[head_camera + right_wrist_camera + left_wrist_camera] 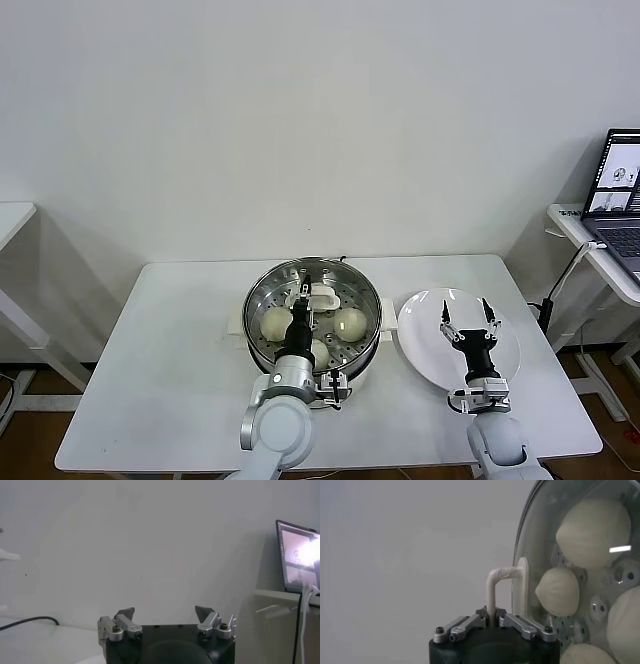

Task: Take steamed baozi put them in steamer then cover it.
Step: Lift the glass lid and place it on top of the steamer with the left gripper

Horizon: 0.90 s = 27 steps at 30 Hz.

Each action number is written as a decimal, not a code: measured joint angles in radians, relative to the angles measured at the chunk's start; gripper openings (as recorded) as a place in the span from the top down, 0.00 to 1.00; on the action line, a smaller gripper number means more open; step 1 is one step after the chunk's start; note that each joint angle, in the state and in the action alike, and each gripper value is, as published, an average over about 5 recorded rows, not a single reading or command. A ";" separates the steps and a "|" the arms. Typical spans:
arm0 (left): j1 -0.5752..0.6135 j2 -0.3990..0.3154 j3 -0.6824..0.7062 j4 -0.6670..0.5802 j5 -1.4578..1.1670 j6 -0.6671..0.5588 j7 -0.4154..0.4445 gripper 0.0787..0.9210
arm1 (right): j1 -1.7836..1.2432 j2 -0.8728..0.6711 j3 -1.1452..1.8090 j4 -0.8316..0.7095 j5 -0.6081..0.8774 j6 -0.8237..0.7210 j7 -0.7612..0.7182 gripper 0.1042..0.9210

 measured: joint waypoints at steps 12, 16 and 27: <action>0.011 0.006 -0.005 -0.026 -0.004 -0.003 -0.003 0.49 | 0.000 0.005 -0.005 0.001 -0.004 -0.002 0.000 0.12; 0.021 0.018 0.000 -0.046 -0.014 -0.004 -0.003 0.37 | 0.001 0.006 -0.006 0.001 -0.005 -0.002 0.000 0.12; 0.066 0.065 0.023 -0.138 -0.051 -0.003 0.017 0.14 | 0.019 0.001 -0.023 0.008 -0.005 -0.013 0.003 0.12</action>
